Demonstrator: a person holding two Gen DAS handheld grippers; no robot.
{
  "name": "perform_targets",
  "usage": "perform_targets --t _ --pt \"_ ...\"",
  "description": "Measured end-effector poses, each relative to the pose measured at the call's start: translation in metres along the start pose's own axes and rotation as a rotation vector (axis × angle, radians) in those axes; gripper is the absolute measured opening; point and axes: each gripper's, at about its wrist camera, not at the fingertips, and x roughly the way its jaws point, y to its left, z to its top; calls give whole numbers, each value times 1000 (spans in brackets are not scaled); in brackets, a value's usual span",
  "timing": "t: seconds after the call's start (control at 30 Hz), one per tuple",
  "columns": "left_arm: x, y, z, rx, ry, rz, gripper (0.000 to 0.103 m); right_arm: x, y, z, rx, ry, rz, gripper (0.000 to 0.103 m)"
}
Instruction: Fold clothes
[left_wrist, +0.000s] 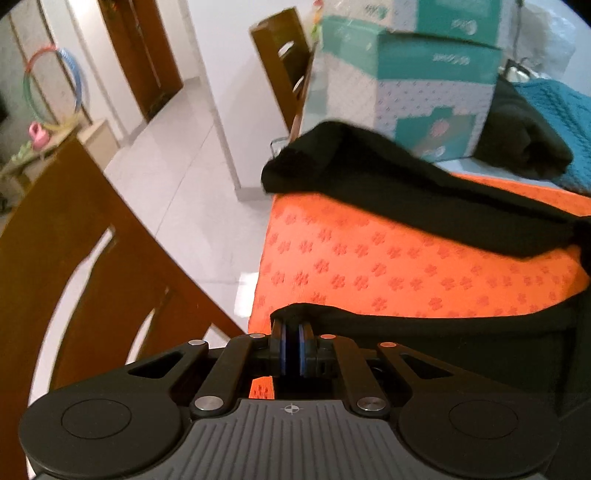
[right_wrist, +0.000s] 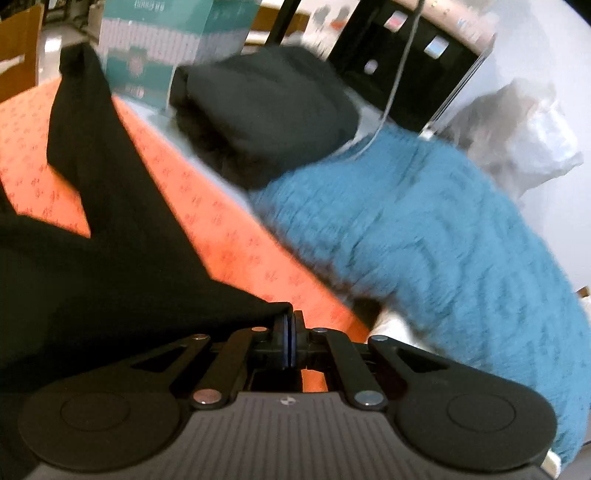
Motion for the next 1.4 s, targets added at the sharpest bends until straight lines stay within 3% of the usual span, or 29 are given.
perform_targets --t 0.07,0.1,0.13,0.2,0.3,0.4,0.7,1.03,1.27,1.4 --pt "0 1 -1 -7 -15 -12 16 -1 0 -1 -5 25 17 5" --pt "-1 3 0 -15 -12 -22 27 -3 -1 -1 -8 32 21 14" --pt "-4 5 -1 -21 -15 -31 46 -6 -1 -2 -11 39 24 25" --pt "-12 7 -2 -26 -29 -48 63 -12 -2 -3 -15 54 32 33" --pt "-27 10 -6 -22 -27 -49 64 -34 -13 -8 28 80 67 41" --pt "-45 16 -13 -45 -4 -73 68 -61 -22 -20 91 102 104 41" --pt "-92 9 -65 -136 59 -144 70 -148 -35 -93 409 96 83 41" --pt "-114 31 -123 -402 84 -207 69 -221 -25 -192 701 93 2 41" --pt "-113 41 -146 -589 56 -227 64 -235 -18 -259 969 109 -37 41" --pt "-108 39 -152 -644 56 -237 63 -233 -23 -284 1116 75 -52 41"
